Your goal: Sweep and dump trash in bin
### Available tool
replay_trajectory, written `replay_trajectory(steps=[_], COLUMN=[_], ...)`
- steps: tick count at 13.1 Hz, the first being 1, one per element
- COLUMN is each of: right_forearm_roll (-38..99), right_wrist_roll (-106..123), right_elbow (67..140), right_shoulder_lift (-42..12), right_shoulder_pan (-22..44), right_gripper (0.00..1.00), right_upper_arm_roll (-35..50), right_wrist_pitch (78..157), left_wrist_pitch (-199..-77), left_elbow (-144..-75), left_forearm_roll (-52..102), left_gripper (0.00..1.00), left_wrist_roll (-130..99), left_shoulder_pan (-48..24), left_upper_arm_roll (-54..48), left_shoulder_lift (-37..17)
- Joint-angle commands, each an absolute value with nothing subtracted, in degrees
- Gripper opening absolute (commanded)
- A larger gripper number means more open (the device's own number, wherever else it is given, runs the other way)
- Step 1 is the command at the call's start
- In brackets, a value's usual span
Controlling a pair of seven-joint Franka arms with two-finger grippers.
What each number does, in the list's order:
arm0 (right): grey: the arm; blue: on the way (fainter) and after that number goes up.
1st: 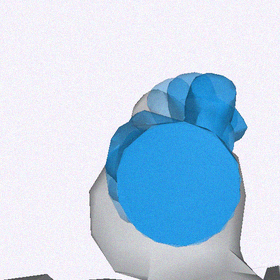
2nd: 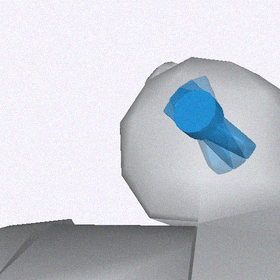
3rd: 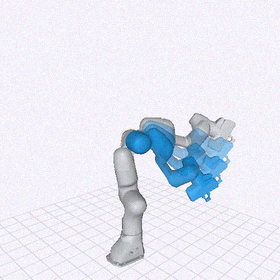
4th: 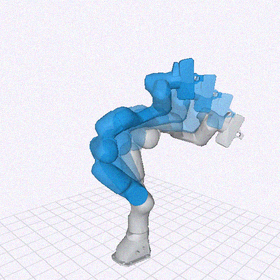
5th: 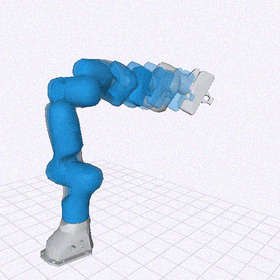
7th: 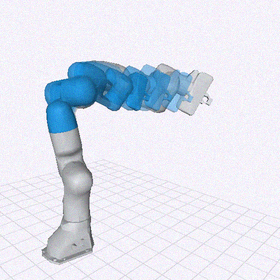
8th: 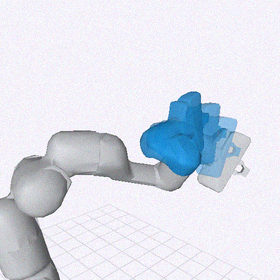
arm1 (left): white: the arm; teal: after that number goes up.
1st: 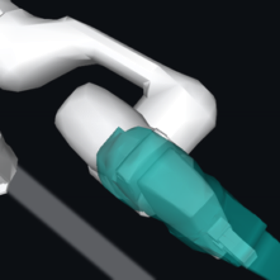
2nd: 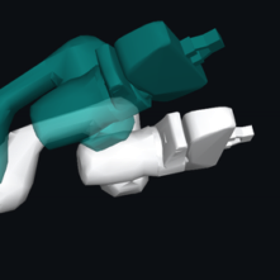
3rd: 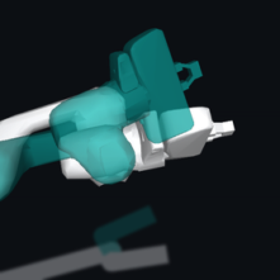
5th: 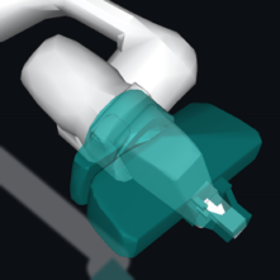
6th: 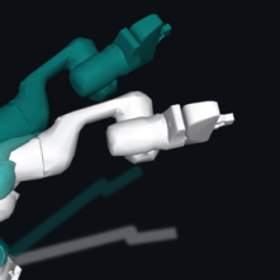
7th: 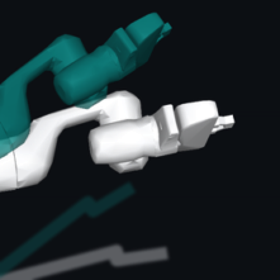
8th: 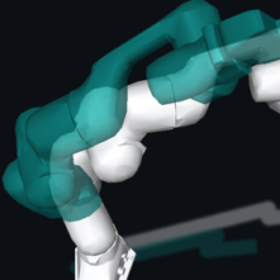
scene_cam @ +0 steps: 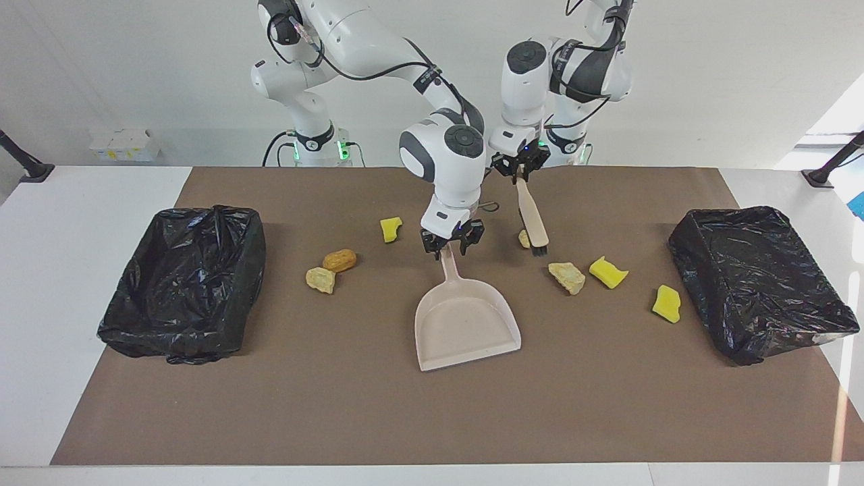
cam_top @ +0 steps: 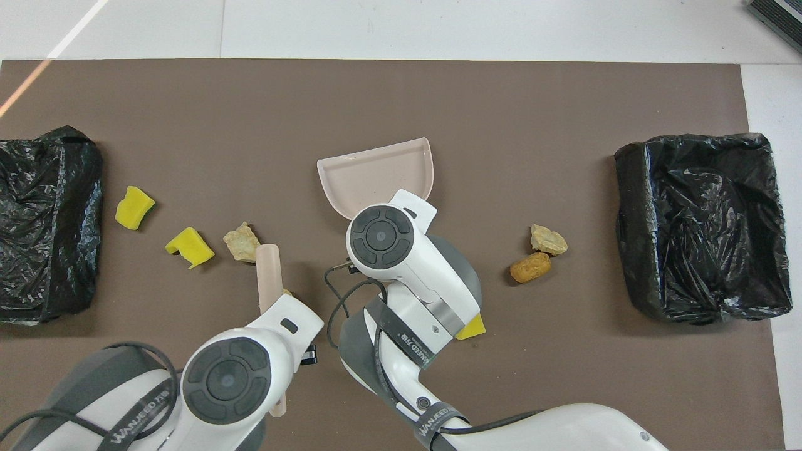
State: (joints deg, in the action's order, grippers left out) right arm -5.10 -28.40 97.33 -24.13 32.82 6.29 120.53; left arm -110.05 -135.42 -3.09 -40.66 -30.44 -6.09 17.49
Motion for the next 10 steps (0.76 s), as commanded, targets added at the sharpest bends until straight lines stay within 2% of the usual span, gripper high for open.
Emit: replay_trajectory(steps=[1, 2, 4, 6, 7, 10], right_forearm_roll=[-5.4, -5.4, -5.4, -5.4, -5.5, -5.5], right_wrist_roll=[-28.4, -28.4, -29.3, -30.8, -30.8, -30.8], right_elbow=[99.7, 99.7, 99.5, 99.5, 99.6, 99.5], right_shoulder_lift=[-22.4, -22.4, -22.4, -22.4, -22.4, -21.0], right_shoulder_pan=[32.4, 32.3, 32.4, 32.4, 32.4, 31.4], right_gripper=[0.65, 0.63, 0.51, 0.23, 0.03, 0.0], right_upper_arm_roll=[6.7, 6.7, 6.7, 6.7, 6.6, 6.6], right_wrist_pitch=[122.0, 122.0, 122.0, 122.3, 122.3, 122.3], left_wrist_pitch=[-108.8, -108.8, -109.5, -110.7, -112.0, -117.8], left_elbow=[-134.6, -134.6, -134.5, -134.3, -134.3, -134.3], left_forearm_roll=[-4.6, -4.6, -4.7, -6.7, -6.7, -6.7], left_gripper=[0.0, 0.0, 0.0, 0.0, 0.0, 0.0], left_wrist_roll=[-36.1, -32.5, -28.9, -21.9, -17.4, -3.6], left_shoulder_pan=[-26.5, -23.8, -19.3, -13.9, -10.8, -0.5], left_upper_arm_roll=[-6.8, -6.8, -6.7, -6.6, -6.6, -6.6], left_shoulder_lift=[17.4, 17.5, 17.6, 17.2, 16.8, 15.1])
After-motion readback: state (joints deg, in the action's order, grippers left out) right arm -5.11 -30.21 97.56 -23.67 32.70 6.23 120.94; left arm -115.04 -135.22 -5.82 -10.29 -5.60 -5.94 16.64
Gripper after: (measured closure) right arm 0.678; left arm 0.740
